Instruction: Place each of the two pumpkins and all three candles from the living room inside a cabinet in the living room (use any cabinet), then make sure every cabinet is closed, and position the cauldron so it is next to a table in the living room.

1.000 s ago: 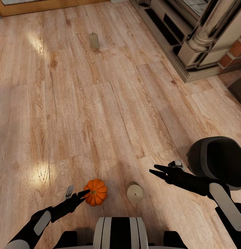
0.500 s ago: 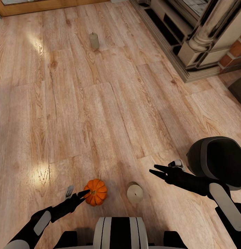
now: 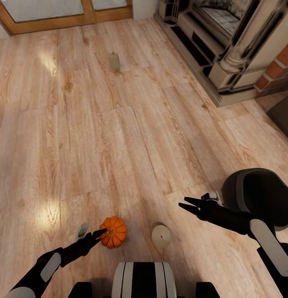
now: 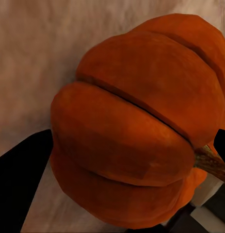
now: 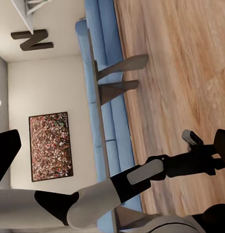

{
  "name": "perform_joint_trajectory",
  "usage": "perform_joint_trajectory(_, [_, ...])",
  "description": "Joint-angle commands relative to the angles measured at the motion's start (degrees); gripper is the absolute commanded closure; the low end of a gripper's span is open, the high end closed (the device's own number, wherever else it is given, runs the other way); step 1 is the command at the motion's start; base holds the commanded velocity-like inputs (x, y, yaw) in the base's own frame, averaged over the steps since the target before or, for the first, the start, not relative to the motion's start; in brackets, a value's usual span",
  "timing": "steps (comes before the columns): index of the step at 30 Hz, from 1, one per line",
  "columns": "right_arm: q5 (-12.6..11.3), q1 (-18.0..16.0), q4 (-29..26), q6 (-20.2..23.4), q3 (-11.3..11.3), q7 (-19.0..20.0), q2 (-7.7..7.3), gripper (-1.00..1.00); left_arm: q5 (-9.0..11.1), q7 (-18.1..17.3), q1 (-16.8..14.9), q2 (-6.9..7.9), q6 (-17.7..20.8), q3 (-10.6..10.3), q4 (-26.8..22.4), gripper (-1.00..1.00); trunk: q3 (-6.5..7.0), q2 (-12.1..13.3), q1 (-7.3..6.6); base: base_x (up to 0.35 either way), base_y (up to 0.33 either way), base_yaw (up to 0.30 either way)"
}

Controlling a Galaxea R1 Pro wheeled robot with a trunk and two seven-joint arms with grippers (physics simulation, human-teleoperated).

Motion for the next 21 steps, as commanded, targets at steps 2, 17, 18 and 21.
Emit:
perform_joint_trajectory(2, [0.19,-0.03,0.04,0.11,0.07,0.3,-0.03,-1.0,0.12,-0.03,-0.01,-0.01,0.36,0.1,0.02,1.0,0.42,0.02,-0.06,0.0,0.0,0.0])
perform_joint_trajectory(17, [0.19,-0.03,0.71,0.11,0.02,0.3,-0.03,-1.0,0.12,0.01,0.02,-0.07,0.95,0.03,-2.03,1.0,3.75,0.22,-0.44,0.0,0.0,0.0])
perform_joint_trajectory(18, [0.19,-0.03,0.85,0.11,-0.02,0.3,-0.03,-1.0,0.12,0.02,0.0,-0.08,1.08,0.02,-2.39,1.0,3.97,0.23,-0.47,0.0,0.0,0.0])
perform_joint_trajectory(21, [0.19,-0.03,0.97,0.11,-0.06,0.3,-0.03,-1.0,0.12,-0.18,-0.01,-0.06,1.31,-0.04,-2.76,1.0,4.63,0.27,-0.55,0.0,0.0,0.0])
